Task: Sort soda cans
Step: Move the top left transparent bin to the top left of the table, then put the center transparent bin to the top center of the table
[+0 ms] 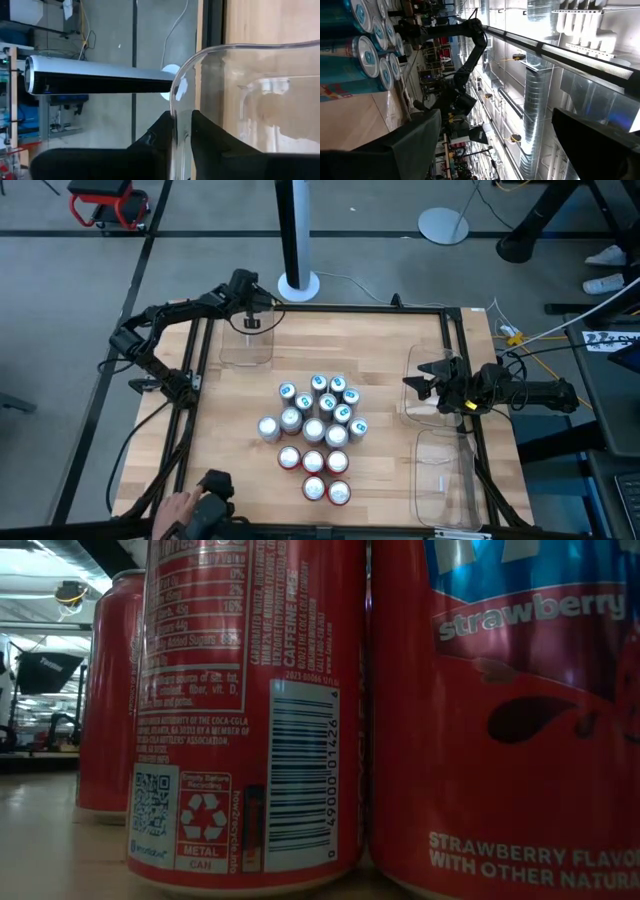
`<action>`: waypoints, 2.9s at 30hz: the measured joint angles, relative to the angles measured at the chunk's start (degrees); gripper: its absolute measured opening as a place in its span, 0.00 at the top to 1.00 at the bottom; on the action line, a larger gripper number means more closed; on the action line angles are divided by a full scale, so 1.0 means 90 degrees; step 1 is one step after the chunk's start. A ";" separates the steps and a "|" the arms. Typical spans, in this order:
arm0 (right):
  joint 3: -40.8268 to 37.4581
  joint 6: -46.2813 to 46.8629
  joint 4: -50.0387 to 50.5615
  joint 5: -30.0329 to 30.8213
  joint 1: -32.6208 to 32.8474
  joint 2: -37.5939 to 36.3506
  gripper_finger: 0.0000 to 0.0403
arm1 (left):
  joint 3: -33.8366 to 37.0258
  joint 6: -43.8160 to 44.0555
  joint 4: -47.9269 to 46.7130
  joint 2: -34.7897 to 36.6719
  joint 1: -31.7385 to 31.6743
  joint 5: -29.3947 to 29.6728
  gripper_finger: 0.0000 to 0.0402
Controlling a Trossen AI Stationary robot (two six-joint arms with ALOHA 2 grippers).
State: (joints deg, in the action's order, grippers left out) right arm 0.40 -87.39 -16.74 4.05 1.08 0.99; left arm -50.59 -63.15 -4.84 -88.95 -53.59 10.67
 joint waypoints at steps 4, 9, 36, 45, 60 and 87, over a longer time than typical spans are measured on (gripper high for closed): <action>0.0000 0.0005 0.0046 0.0000 0.0000 0.0001 0.06 | 0.0000 -0.0058 0.0024 -0.0123 -0.0086 0.0057 0.79; 0.0000 0.0005 0.0076 0.0001 0.0000 0.0002 0.06 | 0.0002 0.0104 0.0087 -0.0136 -0.0042 0.0291 0.66; 0.0054 0.0222 -0.0286 0.0741 0.0002 0.0000 0.06 | -0.0332 0.3938 -0.0218 0.2312 0.1704 -0.1661 0.42; 0.0393 0.0392 -0.0118 0.1169 0.0000 0.0000 0.06 | 0.0081 0.5808 -0.0699 0.2363 0.2680 -0.3895 0.42; 0.0409 0.1333 0.0221 -0.0610 0.0002 0.0000 0.06 | 0.2531 0.6490 0.3429 0.3020 0.4168 -0.4603 0.42; 0.6978 0.5178 0.8291 0.3684 -0.0543 0.4919 0.06 | 0.3317 0.5754 0.3176 0.4971 0.4285 -0.3745 0.42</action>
State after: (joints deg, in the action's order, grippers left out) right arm 63.21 -40.80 57.88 37.21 -3.81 45.26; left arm -20.73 -11.36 23.74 -44.21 -15.03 -23.03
